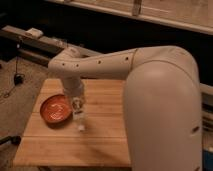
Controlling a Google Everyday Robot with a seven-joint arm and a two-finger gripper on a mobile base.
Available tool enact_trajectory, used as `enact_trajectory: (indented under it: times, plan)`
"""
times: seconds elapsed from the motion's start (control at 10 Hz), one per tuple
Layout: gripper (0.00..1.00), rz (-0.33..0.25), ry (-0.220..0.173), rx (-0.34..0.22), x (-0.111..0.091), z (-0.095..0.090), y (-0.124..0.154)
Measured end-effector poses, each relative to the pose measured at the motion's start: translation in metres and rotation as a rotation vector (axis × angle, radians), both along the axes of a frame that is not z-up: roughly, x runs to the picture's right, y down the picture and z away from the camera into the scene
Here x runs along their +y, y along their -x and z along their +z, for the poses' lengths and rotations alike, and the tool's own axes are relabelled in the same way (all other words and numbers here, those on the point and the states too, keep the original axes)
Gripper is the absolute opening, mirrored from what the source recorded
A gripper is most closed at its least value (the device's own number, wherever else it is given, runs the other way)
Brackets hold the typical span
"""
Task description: Place the bottle in the ceramic bowl
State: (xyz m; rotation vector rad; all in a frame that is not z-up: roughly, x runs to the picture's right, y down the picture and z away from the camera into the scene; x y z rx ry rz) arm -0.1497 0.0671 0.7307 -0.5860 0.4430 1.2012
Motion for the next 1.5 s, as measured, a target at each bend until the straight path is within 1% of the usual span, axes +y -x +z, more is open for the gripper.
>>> enact_trajectory:
  times: [0.1, 0.2, 0.4, 0.7, 0.8, 0.9, 1.1, 1.3, 1.5]
  plan:
    - [0.00, -0.035, 0.001, -0.012, -0.009, 0.006, 0.013]
    - [0.00, -0.057, 0.000, -0.016, -0.017, 0.013, 0.021]
    - [0.00, -0.099, 0.009, -0.027, -0.029, 0.028, 0.038]
    - [0.00, -0.151, 0.028, -0.061, -0.031, 0.045, 0.061]
    - [0.04, -0.170, 0.032, -0.079, -0.030, 0.049, 0.071]
    - [0.10, -0.186, 0.033, -0.094, -0.027, 0.050, 0.081]
    - [0.31, -0.210, 0.037, -0.115, -0.023, 0.053, 0.094]
    - [0.53, -0.230, 0.038, -0.131, -0.021, 0.060, 0.109]
    - [0.71, -0.245, 0.042, -0.137, -0.018, 0.070, 0.120]
